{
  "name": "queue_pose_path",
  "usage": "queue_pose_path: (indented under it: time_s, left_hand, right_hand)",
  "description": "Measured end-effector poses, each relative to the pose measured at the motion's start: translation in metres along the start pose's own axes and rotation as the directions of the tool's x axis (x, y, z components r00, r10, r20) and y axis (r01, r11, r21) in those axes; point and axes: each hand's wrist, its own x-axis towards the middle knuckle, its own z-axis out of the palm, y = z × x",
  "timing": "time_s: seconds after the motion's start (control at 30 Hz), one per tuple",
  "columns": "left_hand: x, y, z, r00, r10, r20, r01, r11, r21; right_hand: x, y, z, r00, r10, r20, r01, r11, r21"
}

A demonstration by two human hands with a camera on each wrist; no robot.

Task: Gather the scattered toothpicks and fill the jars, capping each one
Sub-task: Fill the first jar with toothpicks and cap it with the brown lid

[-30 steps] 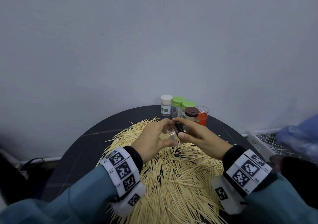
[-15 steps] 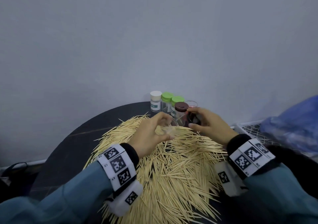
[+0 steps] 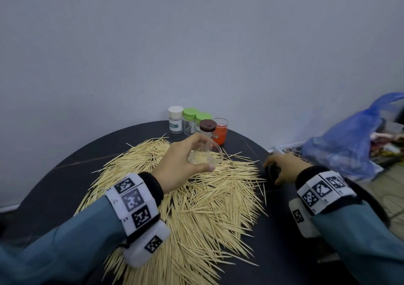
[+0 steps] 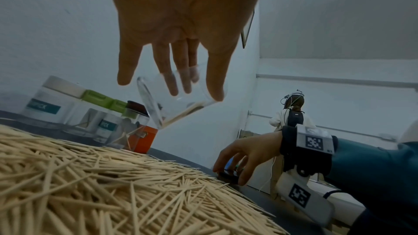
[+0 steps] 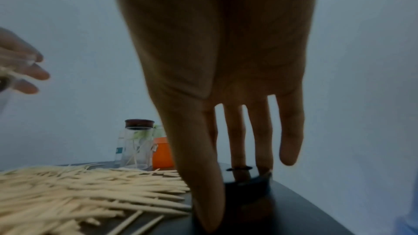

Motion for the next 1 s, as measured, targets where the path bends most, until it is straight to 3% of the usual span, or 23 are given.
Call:
queue_pose_path:
  time_s: [0.2, 0.37, 0.67, 1.0]
  left_hand:
    - [-0.003, -0.001, 0.001, 1.0, -0.016, 0.01, 0.016, 1.0, 0.006]
    - [-0.003, -0.002, -0.001, 1.0, -0.03, -0.002, 0.03, 0.999, 0.017]
    - [-0.007, -0.007, -0.006, 0.998, -0.061, -0.004, 0.061, 0.998, -0.006]
    - [-0.013, -0.013, -0.023, 0.995, -0.088, -0.056, 0.089, 0.996, 0.018]
  right_hand:
    - [-0.006, -0.005, 0.0, 0.999, -0.001, 0.048, -0.003, 0.998, 0.069]
    - [-0.005, -0.025, 0.002, 0.994, -0.106, 0.008, 0.105, 0.992, 0.076]
    - [0.01, -0.056, 0.003, 0.977, -0.209, 0.049, 0.209, 0.978, 0.007]
    - [0.012, -0.087, -0.003, 0.924, -0.38, 0.038, 0.377, 0.924, 0.068]
